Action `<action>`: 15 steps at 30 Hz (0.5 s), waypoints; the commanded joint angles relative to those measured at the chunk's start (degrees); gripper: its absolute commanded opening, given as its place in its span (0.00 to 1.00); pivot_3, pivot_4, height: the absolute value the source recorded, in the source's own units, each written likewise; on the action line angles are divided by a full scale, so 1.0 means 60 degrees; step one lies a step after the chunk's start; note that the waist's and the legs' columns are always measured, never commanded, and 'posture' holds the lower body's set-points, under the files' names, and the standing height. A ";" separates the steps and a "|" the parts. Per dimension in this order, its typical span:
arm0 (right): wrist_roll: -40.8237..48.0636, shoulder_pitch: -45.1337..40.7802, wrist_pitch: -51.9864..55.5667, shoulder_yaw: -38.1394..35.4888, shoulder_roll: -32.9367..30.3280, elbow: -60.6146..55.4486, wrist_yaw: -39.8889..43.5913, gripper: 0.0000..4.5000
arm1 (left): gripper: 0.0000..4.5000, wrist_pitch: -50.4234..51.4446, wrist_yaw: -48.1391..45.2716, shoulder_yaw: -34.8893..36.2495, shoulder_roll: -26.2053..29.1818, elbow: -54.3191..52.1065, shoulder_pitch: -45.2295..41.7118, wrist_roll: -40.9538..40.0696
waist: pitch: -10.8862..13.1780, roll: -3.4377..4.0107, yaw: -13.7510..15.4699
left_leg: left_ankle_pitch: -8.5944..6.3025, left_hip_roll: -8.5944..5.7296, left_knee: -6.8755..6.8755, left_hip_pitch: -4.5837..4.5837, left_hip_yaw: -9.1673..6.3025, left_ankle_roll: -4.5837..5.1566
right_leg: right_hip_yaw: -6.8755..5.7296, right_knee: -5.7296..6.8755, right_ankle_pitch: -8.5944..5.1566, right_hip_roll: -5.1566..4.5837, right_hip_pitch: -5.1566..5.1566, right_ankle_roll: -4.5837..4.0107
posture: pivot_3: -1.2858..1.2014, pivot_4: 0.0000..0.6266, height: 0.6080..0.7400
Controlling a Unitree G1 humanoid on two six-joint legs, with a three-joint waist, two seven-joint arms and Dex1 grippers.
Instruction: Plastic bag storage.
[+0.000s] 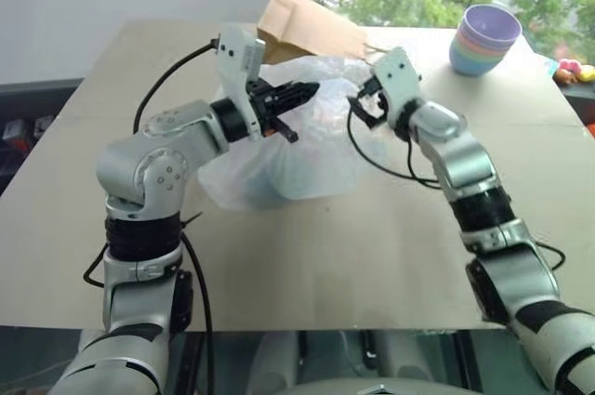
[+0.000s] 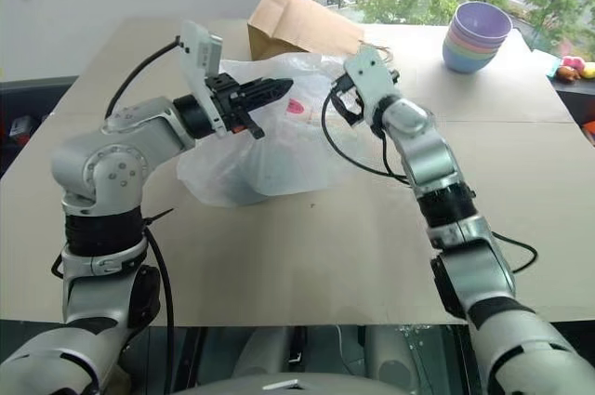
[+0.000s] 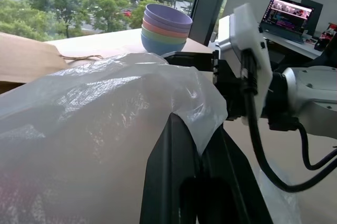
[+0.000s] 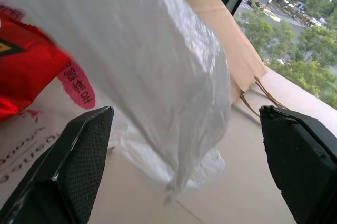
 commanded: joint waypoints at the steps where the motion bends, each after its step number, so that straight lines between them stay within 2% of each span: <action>1: 0.0002 -0.0661 -0.1202 -0.0458 0.0063 0.1276 -0.0041 0.80 | 0.00 -0.0179 0.0061 0.0134 0.0103 -0.0468 -0.0045 -0.0009 | 0.0000 0.0000 0.0026 | 0.0000 0.0000 0.0000 -0.0004 -0.0001 0.0000 | -0.0002 -0.0008 0.0000 -0.0001 0.0000 0.0001 | 0.52 0.24 1.00; 4: -0.0076 -0.0746 -0.1630 -0.0511 0.0006 0.1587 -0.0010 0.51 | 0.00 -0.0126 0.0068 0.0253 0.0154 -0.0508 0.0028 -0.0142 | 0.0000 0.0000 0.0024 | -0.0001 -0.0002 -0.0010 -0.0014 0.0001 -0.0001 | -0.0003 -0.0035 0.0001 -0.0008 0.0000 0.0002 | 0.52 0.24 1.00; 6: -0.0100 -0.0700 -0.1765 -0.0543 -0.0069 0.1573 0.0050 0.29 | 0.00 0.0332 -0.0155 0.0605 0.0207 -0.0508 0.0120 -0.0827 | 0.0001 0.0002 -0.0004 | 0.0000 -0.0002 -0.0015 -0.0014 0.0002 -0.0003 | -0.0002 -0.0037 0.0001 -0.0009 -0.0001 0.0002 | 0.52 0.24 1.00; 7: -0.0107 -0.0677 -0.1806 -0.0558 -0.0100 0.1552 0.0079 0.25 | 0.00 0.0531 -0.0252 0.0762 0.0239 -0.0528 0.0168 -0.1147 | 0.0002 0.0003 -0.0018 | 0.0001 -0.0002 -0.0019 -0.0014 0.0002 -0.0004 | -0.0002 -0.0035 0.0001 -0.0009 -0.0006 0.0002 | 0.52 0.24 1.00; 8: -0.0118 -0.0647 -0.1802 -0.0579 -0.0193 0.1470 0.0138 0.11 | 0.06 0.0986 -0.0330 0.1183 0.0206 -0.0507 0.0134 -0.1970 | 0.0002 0.0003 -0.0031 | 0.0001 0.0002 -0.0023 -0.0014 -0.0001 -0.0004 | -0.0001 -0.0029 0.0001 -0.0008 -0.0013 0.0001 | 0.52 0.24 1.00; 9: -0.0134 -0.0619 -0.1789 -0.0598 -0.0316 0.1381 0.0214 0.02 | 0.13 0.1437 -0.0331 0.1634 0.0149 -0.0453 0.0036 -0.2950 | 0.0003 0.0004 -0.0034 | 0.0001 0.0004 -0.0023 -0.0014 0.0000 -0.0004 | -0.0002 -0.0027 0.0001 -0.0006 -0.0014 0.0001 | 0.52 0.24 1.00; 10: -0.0130 -0.0599 -0.1758 -0.0630 -0.0437 0.1305 0.0285 0.00 | 0.18 0.1787 -0.0377 0.1910 0.0179 -0.0437 -0.0021 -0.3643 | 0.0002 0.0004 -0.0032 | 0.0000 0.0006 -0.0023 -0.0015 -0.0003 -0.0002 | -0.0002 -0.0024 0.0001 -0.0005 -0.0017 0.0001 | 0.52 0.24 1.00; 12: -0.0127 -0.0492 -0.1653 -0.0717 -0.0794 0.1066 0.0456 0.00 | 0.37 0.2645 -0.0217 0.2375 0.0363 -0.0161 0.0056 -0.5056 | 0.0003 0.0004 -0.0031 | -0.0001 0.0007 -0.0021 -0.0014 -0.0009 0.0000 | -0.0002 -0.0018 0.0001 -0.0006 -0.0017 0.0001 | 0.52 0.24 1.00; 15: -0.0128 -0.0121 -0.1262 -0.0917 -0.1403 0.0445 0.0631 0.00 | 0.67 0.3336 -0.0458 0.2554 0.0961 -0.0178 0.0591 -0.6225 | 0.0002 0.0004 -0.0026 | -0.0002 0.0005 -0.0017 -0.0010 -0.0013 0.0001 | -0.0001 -0.0012 0.0001 -0.0007 -0.0014 0.0002 | 0.52 0.24 1.00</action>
